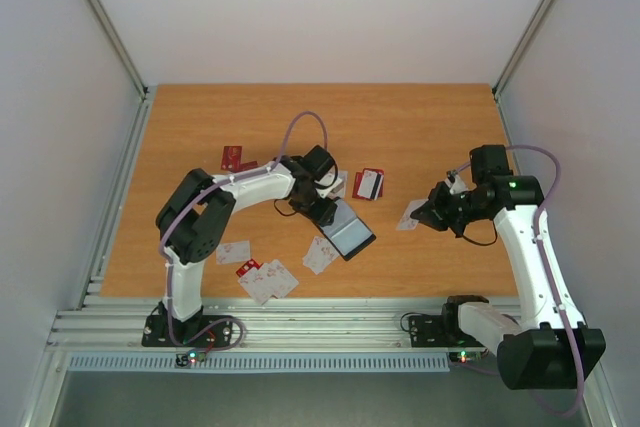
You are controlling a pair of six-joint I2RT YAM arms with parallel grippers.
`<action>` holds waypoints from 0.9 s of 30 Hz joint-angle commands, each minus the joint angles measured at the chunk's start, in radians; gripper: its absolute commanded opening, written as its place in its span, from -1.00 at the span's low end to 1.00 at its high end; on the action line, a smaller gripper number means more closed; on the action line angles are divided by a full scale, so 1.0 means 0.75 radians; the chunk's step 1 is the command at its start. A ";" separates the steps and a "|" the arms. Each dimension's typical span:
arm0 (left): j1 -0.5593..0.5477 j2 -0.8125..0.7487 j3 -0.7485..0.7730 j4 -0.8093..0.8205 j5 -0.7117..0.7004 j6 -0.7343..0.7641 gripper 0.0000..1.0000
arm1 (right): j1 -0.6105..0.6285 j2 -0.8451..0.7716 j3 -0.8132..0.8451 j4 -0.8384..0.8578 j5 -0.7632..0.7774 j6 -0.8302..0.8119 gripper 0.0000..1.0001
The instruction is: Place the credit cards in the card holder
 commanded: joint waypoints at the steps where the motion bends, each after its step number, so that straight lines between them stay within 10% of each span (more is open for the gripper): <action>1: -0.004 0.031 -0.016 -0.015 -0.113 0.079 0.19 | -0.009 -0.018 -0.010 0.020 -0.028 0.016 -0.97; 15: -0.042 -0.020 -0.155 0.072 -0.364 0.212 0.29 | -0.008 -0.006 0.022 -0.005 -0.039 -0.002 -0.98; 27: -0.017 0.039 -0.236 0.084 -0.064 0.024 0.05 | -0.008 -0.009 0.044 -0.016 -0.030 -0.009 -0.98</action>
